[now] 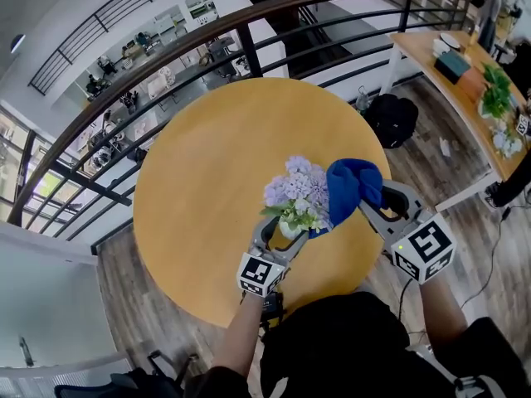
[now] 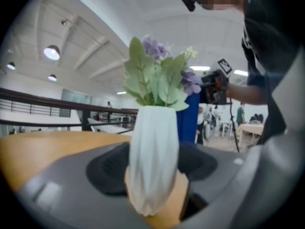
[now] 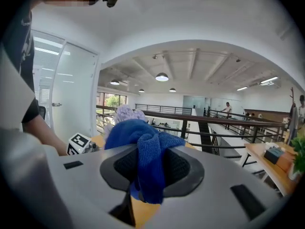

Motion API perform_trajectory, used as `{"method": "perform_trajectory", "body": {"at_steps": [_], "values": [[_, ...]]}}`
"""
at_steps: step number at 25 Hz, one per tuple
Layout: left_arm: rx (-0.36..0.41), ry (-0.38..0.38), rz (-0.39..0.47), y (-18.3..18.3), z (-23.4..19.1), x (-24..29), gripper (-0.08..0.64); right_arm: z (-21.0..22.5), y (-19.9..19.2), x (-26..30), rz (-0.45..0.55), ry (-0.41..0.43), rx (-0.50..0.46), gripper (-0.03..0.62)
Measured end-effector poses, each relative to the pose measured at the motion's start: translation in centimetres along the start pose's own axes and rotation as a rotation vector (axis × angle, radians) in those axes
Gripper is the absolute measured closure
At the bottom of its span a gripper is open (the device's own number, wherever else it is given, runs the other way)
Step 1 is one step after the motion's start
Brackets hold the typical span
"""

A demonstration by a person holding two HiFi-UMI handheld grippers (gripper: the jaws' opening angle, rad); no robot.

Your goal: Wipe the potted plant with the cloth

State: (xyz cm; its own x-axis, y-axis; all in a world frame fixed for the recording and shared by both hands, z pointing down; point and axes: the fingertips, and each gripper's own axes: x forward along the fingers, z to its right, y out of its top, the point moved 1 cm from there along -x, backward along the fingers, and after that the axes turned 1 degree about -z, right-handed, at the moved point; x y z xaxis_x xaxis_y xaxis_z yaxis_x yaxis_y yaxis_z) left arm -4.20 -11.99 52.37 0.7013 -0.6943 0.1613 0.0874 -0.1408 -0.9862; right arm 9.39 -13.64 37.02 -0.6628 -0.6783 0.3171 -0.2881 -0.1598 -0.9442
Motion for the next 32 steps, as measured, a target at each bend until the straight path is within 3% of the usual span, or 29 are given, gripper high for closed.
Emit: {"method": "perform_trajectory", "body": {"at_steps": [8,12,17,26,32], "values": [[-0.005,-0.006,-0.002,-0.2,0.1,0.2,0.245,2.0,-8.4,2.2,-0.199,-0.046,0.07,0.472],[0.0,-0.003,-0.011,-0.1,0.1,0.4,0.244,1.8,-9.5,1.9,-0.224,-0.046,0.08,0.472],[0.04,0.008,-0.036,-0.3,0.2,0.5,0.242,1.2,-8.2,1.0,-0.19,-0.033,0.066,0.472],[0.057,0.025,-0.052,-0.3,0.3,0.4,0.242,0.2,-0.3,-3.1,0.019,-0.027,0.088,0.472],[0.049,0.029,-0.026,0.3,0.7,-1.1,0.216,-0.2,1.9,-5.2,0.067,-0.046,0.058,0.472]]}}
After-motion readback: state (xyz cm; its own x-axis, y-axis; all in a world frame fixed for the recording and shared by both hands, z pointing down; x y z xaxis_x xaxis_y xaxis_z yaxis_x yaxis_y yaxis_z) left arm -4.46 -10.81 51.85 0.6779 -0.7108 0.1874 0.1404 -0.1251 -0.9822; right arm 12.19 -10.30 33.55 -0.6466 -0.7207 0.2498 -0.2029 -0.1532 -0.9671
